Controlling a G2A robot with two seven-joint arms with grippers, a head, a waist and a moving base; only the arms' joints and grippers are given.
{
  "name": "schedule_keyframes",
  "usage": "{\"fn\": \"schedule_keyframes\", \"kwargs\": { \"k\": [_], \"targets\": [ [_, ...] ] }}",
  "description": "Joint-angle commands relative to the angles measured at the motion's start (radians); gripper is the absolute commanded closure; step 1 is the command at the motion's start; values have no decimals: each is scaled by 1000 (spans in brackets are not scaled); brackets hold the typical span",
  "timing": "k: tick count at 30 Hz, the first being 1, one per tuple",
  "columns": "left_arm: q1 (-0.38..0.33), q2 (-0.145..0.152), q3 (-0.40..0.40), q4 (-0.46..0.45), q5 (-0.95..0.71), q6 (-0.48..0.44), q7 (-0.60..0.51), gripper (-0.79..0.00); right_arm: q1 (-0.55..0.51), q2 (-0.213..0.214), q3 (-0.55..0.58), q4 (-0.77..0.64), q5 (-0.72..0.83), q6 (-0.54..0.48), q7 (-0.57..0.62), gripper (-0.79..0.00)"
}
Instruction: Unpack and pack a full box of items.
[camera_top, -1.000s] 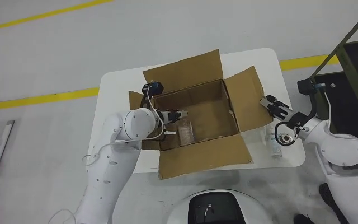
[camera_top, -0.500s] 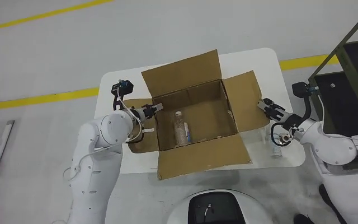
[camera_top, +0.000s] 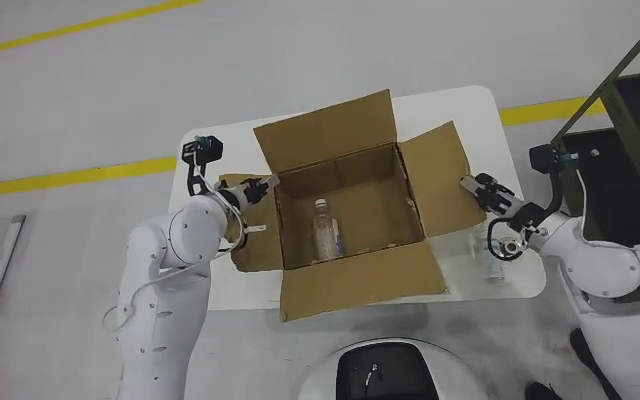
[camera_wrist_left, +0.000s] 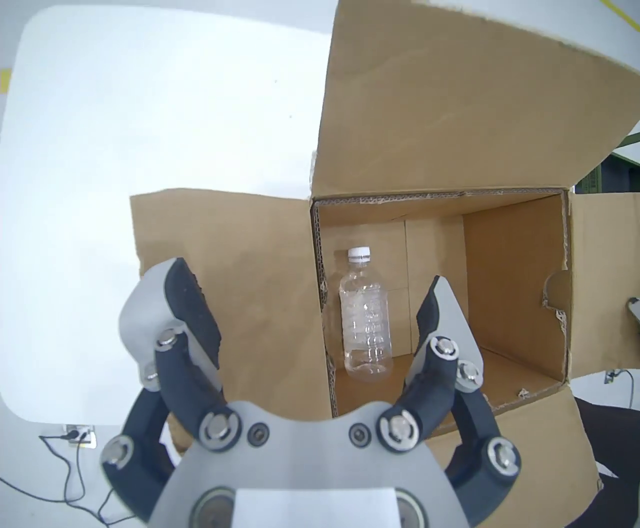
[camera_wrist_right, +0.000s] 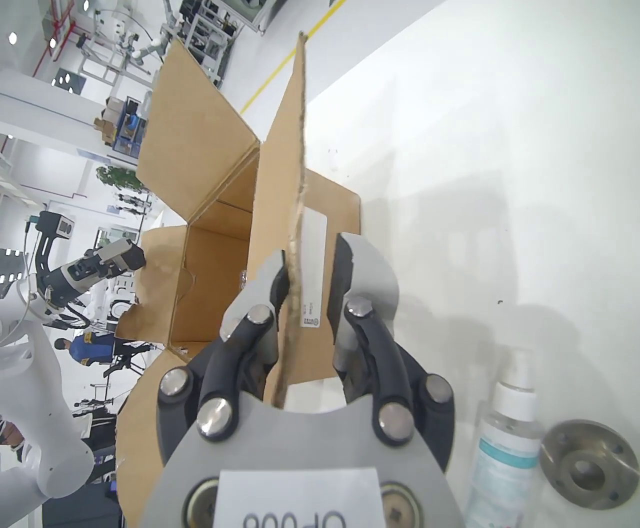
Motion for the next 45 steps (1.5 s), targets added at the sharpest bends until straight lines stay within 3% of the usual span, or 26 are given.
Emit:
{"fn": "schedule_keyframes", "kwargs": {
  "k": [1, 9, 10, 11, 12, 13, 14, 22, 28, 38, 42, 45],
  "targets": [
    [17, -1, -5, -20, 4, -7, 72, -785, -8, 1, 16, -29, -15, 0, -28, -785],
    [125, 0, -7, -121, 106, -38, 348, -785, -52, 6, 87, -191, -196, -25, -238, -785],
    [135, -1, -9, -129, 113, -33, 372, -785, -57, 7, 92, -212, -250, -34, -265, -748],
    [143, -2, -8, -133, 111, -32, 382, -785, -62, 8, 90, -224, -277, -40, -275, -416],
    [154, -3, -7, -141, 102, -34, 393, -785, -67, 8, 87, -241, -315, -46, -289, -329],
    [162, -3, -9, -146, 101, -30, 406, -785, -72, 9, 86, -257, -352, -47, -307, -191],
    [173, -5, -7, -153, 100, -25, 417, -785, -80, 9, 82, -276, -403, -45, -323, 0],
    [192, -7, 5, -166, 110, -20, 427, -785, -114, 14, 58, -339, -640, -23, -282, 0],
    [192, -7, 5, -166, 110, -20, 427, -785, -112, 30, 84, -397, -711, -82, 51, 0],
    [192, -7, 5, -166, 110, -20, 427, -785, -137, 46, 203, -453, -661, 28, 622, 0],
    [192, -7, 5, -166, 110, -20, 427, -785, -157, 53, 209, -418, -686, 18, 730, 0],
    [192, -7, 5, -166, 110, -20, 427, -785, -162, 52, 208, -401, -698, 42, 720, 0]
  ]
}}
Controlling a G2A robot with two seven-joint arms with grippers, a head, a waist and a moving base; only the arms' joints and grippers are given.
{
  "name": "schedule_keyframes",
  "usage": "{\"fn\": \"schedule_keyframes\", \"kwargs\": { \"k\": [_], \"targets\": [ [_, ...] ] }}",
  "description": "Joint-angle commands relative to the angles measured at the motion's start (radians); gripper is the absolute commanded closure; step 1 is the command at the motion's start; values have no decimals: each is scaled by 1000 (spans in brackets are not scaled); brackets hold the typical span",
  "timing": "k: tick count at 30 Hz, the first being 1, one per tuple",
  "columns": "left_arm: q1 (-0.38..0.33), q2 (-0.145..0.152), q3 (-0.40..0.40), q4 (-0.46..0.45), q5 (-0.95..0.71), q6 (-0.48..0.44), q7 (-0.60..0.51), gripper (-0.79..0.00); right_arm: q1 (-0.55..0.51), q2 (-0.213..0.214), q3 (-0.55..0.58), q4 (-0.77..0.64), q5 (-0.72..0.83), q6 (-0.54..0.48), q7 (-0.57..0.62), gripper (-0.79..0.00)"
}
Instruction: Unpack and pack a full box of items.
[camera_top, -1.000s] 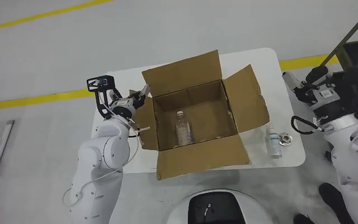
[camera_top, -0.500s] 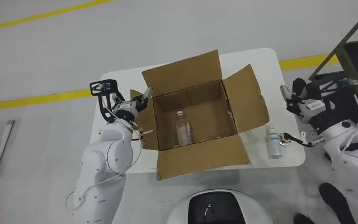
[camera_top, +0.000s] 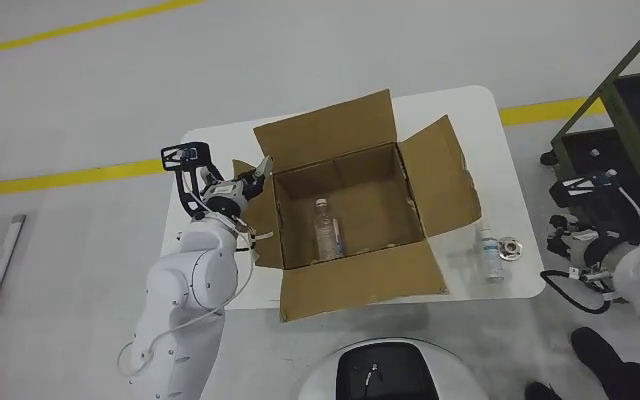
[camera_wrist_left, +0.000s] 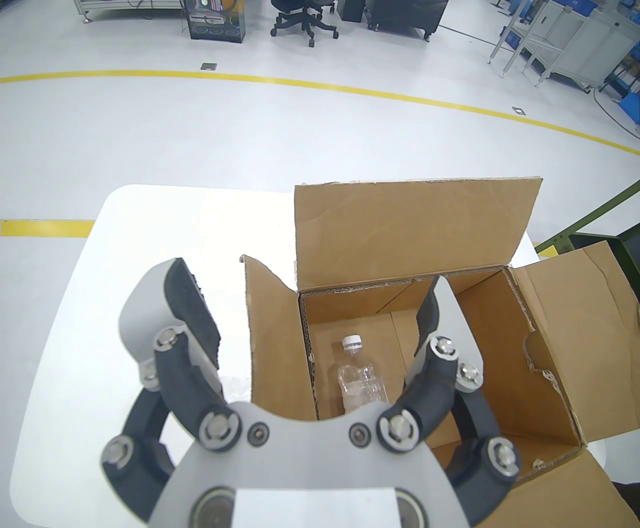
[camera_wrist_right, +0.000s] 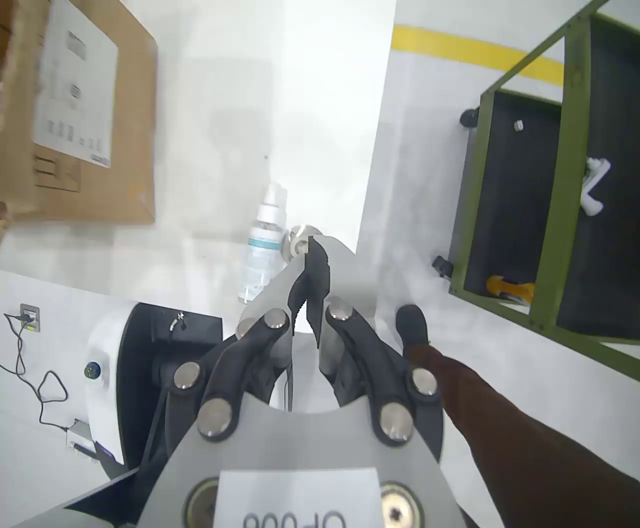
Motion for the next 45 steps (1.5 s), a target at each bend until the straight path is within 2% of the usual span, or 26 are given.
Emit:
{"fn": "schedule_keyframes", "kwargs": {
  "k": [1, 11, 15, 19, 27, 30, 31, 32, 33, 34, 36, 45],
  "targets": [
    [0, 0, 0, 0, 0, 0, 0, -785, 0, 0, 0, 0, 0, 4, -5, 0],
    [0, 0, 0, 0, 0, 0, 0, -785, -13, -1, -26, 19, 9, -12, -23, 0],
    [0, 0, 0, 0, 0, 0, 0, -785, 14, 2, -111, 62, -55, 13, 79, 0],
    [0, 0, 0, 0, 0, 0, 0, -785, 106, 1, -215, 121, -125, 98, 196, 0],
    [0, 0, 0, 0, 0, 0, 0, -785, 252, 1, -330, 259, -139, 163, 196, 0],
    [0, 0, 0, 0, 0, 0, 0, -785, 293, 4, -364, 315, -137, 157, 196, 0],
    [0, 0, 0, 0, 0, 0, 0, -785, 300, 4, -371, 324, -134, 158, 196, -9],
    [0, 0, 0, 0, 0, 0, 0, -785, 311, 4, -377, 342, -122, 168, 196, -154],
    [0, 0, 0, 0, 0, 0, 0, -785, 324, 5, -385, 357, -118, 166, 196, -231],
    [0, 0, 0, 0, 0, 0, 0, -785, 334, 7, -393, 370, -118, 165, 196, -237],
    [0, 0, 0, 0, 0, 0, 0, -785, 349, 9, -409, 392, -111, 162, 196, -314],
    [0, 0, 0, 0, 0, 0, 0, -785, 384, 25, -461, 443, -100, 168, 196, -329]
  ]
}}
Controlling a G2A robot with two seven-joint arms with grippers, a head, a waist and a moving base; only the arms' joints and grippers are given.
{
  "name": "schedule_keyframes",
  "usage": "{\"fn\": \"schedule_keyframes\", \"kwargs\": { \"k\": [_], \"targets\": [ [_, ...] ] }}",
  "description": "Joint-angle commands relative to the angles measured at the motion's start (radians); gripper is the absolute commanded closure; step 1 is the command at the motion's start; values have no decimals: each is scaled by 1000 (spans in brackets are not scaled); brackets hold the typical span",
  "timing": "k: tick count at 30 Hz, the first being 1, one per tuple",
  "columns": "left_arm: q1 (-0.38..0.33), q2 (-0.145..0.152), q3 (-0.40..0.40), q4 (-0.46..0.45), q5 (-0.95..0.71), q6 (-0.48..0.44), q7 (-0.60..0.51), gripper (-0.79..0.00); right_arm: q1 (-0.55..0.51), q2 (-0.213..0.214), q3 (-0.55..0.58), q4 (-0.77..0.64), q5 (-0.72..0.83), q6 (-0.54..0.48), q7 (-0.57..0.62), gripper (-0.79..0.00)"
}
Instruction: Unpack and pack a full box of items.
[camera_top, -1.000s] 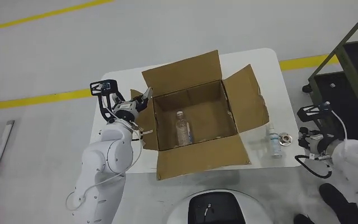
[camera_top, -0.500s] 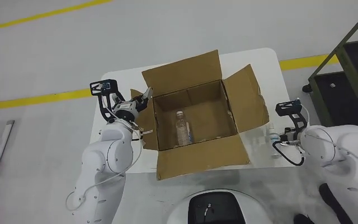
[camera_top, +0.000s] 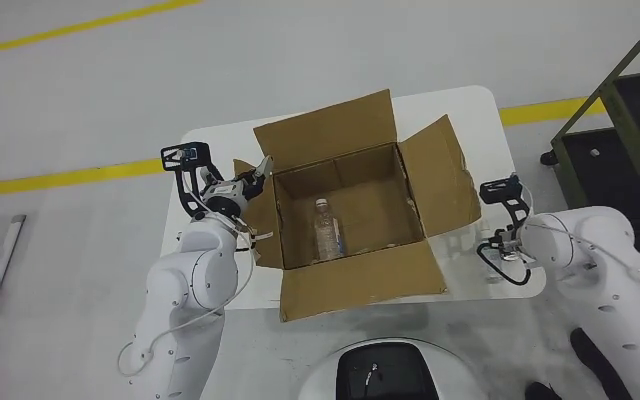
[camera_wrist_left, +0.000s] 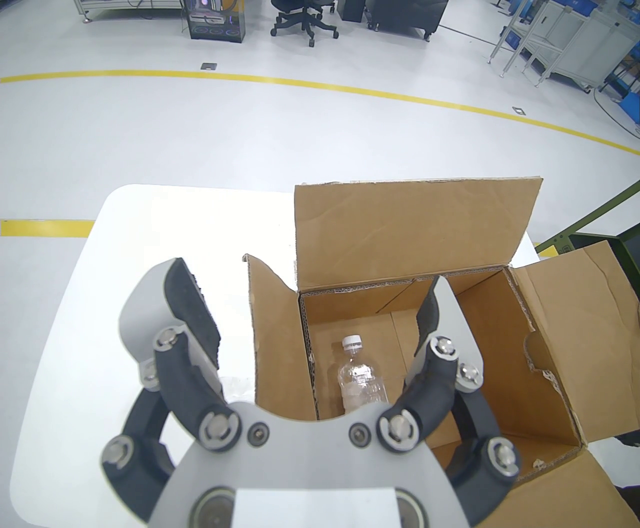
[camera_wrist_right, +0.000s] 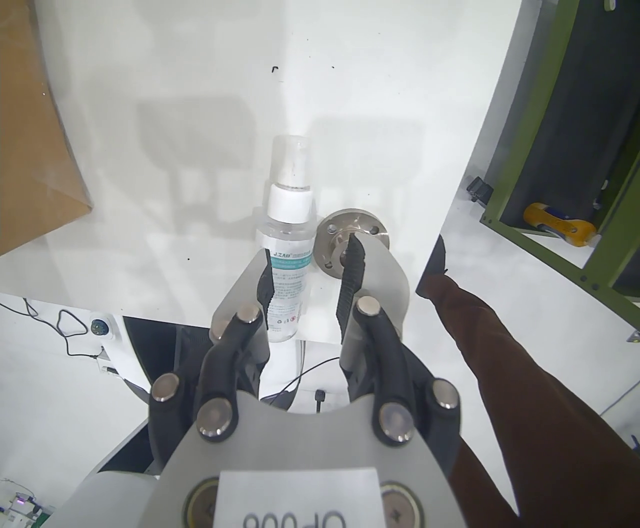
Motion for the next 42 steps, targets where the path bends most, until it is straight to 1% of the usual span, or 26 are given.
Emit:
{"fn": "schedule_keyframes", "kwargs": {
  "k": [1, 3, 5, 8, 15, 17, 19, 21, 23, 24, 26, 28, 33, 38, 40, 42],
  "targets": [
    [0, 0, 0, 0, 0, 0, 0, -785, 3, 3, -12, 7, 1, 3, 0, -339],
    [0, 0, 0, 0, 0, 0, 0, -785, 4, 6, -24, 10, 11, 9, 0, -357],
    [0, 0, 0, 0, 0, 0, 0, -785, 3, 9, -35, 10, 16, 13, 0, -351],
    [0, 0, 0, 0, 0, 0, 0, -785, 1, 15, -50, 10, 20, 19, 0, -372],
    [0, 0, 0, 0, 0, 0, 0, -785, -9, 29, -68, 11, 30, 27, 0, -379],
    [0, 0, 0, 0, 0, 0, 0, -785, -11, 34, -71, 13, 31, 28, 0, -391],
    [0, 0, 0, 0, 0, 0, 0, -785, -13, 37, -73, 13, 34, 32, 0, -440],
    [0, 0, 0, 0, 0, 0, 0, -785, -14, 41, -74, 12, 37, 38, 0, -523],
    [0, 0, 0, 0, 0, 0, 0, -785, -16, 44, -78, 11, 39, 43, 0, -536],
    [0, 0, 0, 0, 0, 0, 0, -785, -16, 45, -80, 12, 40, 45, 0, -502],
    [0, 0, 0, 0, 0, 0, 0, -785, -14, 46, -87, 15, 44, 51, 0, -486],
    [0, 0, 0, 0, 0, 0, 0, -785, -9, 47, -93, 17, 51, 52, 0, -486],
    [0, 0, 0, 0, 0, 0, 0, -785, 5, 47, -107, 27, 59, 52, 0, -456],
    [0, 0, 0, 0, 0, 0, 0, -785, 17, 45, -118, 43, 60, 52, 0, -486],
    [0, 0, 0, 0, 0, 0, 0, -785, 19, 43, -123, 48, 61, 52, 0, -431],
    [0, 0, 0, 0, 0, 0, 0, -785, 22, 41, -124, 53, 63, 52, 0, -440]
  ]
}}
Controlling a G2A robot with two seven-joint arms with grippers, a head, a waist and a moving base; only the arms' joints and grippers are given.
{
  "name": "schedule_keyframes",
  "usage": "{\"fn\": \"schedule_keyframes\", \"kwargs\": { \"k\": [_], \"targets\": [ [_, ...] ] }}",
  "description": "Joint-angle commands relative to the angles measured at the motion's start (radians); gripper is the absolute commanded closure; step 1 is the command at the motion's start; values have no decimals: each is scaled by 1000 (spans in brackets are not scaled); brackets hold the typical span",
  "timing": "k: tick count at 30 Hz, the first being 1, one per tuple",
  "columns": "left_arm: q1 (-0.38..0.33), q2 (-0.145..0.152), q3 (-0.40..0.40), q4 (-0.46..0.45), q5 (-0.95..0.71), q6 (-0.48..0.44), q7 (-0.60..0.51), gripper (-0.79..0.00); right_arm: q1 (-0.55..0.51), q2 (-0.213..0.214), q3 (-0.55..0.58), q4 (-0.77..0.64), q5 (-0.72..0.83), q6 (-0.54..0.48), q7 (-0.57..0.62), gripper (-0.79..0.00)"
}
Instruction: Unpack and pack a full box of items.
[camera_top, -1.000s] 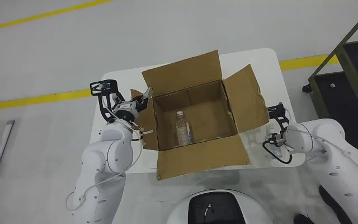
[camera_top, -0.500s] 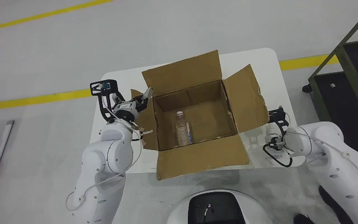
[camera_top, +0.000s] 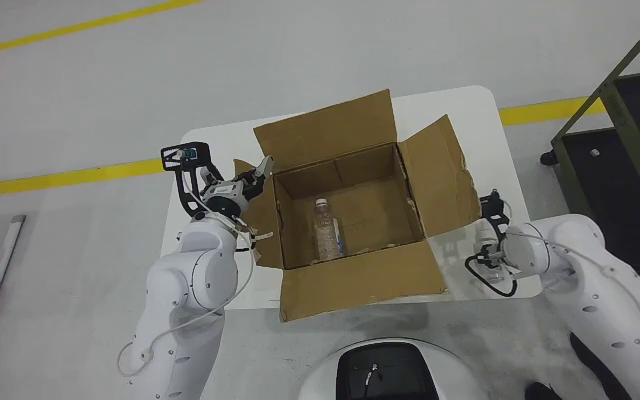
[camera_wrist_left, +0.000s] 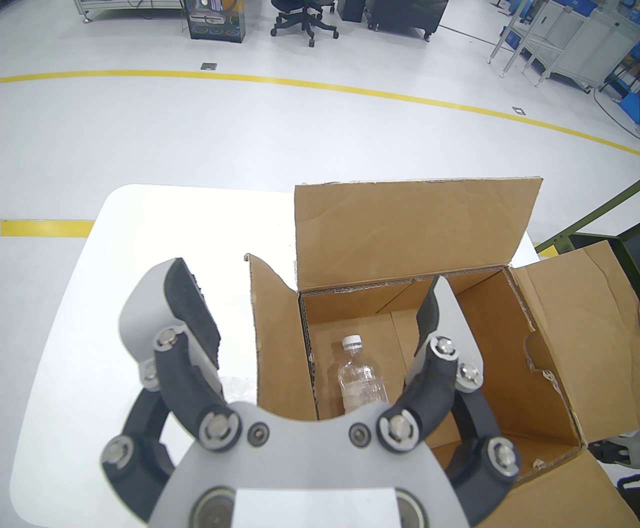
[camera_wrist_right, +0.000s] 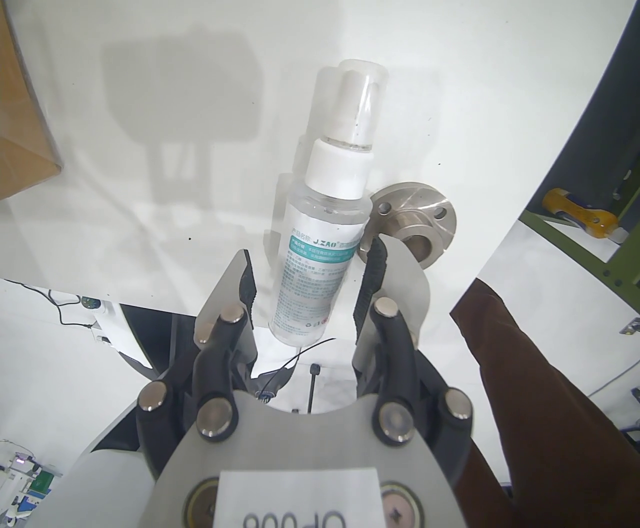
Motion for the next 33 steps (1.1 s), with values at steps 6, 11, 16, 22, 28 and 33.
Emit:
{"fn": "schedule_keyframes", "kwargs": {
  "k": [6, 11, 16, 22, 28, 33],
  "targets": [
    [0, 0, 0, 0, 0, 0, 0, -785, 0, -7, -2, 3, 5, 1, -1, -437],
    [0, 0, 0, 0, 0, 0, 0, -785, -5, -12, 0, 6, 2, 3, -3, -391],
    [0, 0, 0, 0, 0, 0, 0, -785, -9, -16, 4, 4, -4, 6, -5, -391],
    [0, 0, 0, 0, 0, 0, 0, -785, -11, -21, 8, 4, -9, 2, -2, -443],
    [0, 0, 0, 0, 0, 0, 0, -785, -4, -25, 2, 18, -15, 0, 0, -372],
    [0, 0, 0, 0, 0, 0, 0, -785, 1, -27, 0, 24, -18, 0, 0, -376]
  ]
}}
